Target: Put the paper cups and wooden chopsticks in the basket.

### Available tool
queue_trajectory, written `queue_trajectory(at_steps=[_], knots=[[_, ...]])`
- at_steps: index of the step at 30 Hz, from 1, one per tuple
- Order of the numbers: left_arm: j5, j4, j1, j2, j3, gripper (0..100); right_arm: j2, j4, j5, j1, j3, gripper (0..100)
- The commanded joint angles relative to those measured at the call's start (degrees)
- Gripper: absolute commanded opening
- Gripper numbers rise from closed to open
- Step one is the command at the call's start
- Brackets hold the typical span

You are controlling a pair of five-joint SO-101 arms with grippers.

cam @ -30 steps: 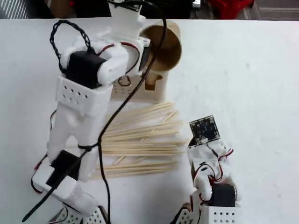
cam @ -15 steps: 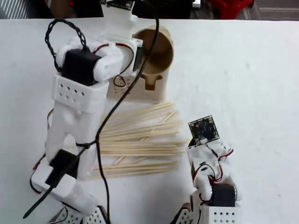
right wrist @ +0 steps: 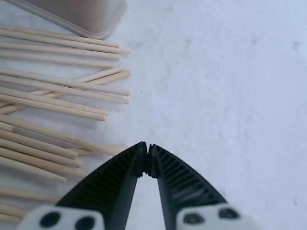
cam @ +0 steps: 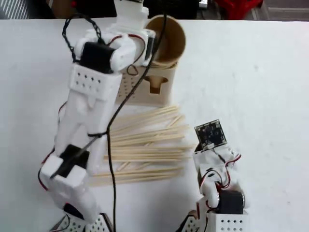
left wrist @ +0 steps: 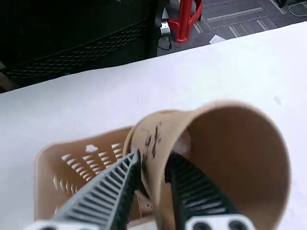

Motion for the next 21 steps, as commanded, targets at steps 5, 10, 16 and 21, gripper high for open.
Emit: queue_trajectory(at_steps=[5,10,16,21], knots=[[0.6,-8.5,-3.5,0.0,-2.2,11,-0.6,-1.0,0.8,-0.1,0.3,1.7],[0.6,-8.0,-2.9,0.4,-5.9,11,-0.6,-1.0,0.8,-0.1,0.3,1.7],[-0.4,-1.5,-7.9,0.0,-14.1,11,-0.6,-1.0,0.9,0.4,-0.1,1.7],[-0.6,12.3,-20.2,0.5,-19.7,11,-0.5,-1.0,1.3,2.0,-5.6,1.8]])
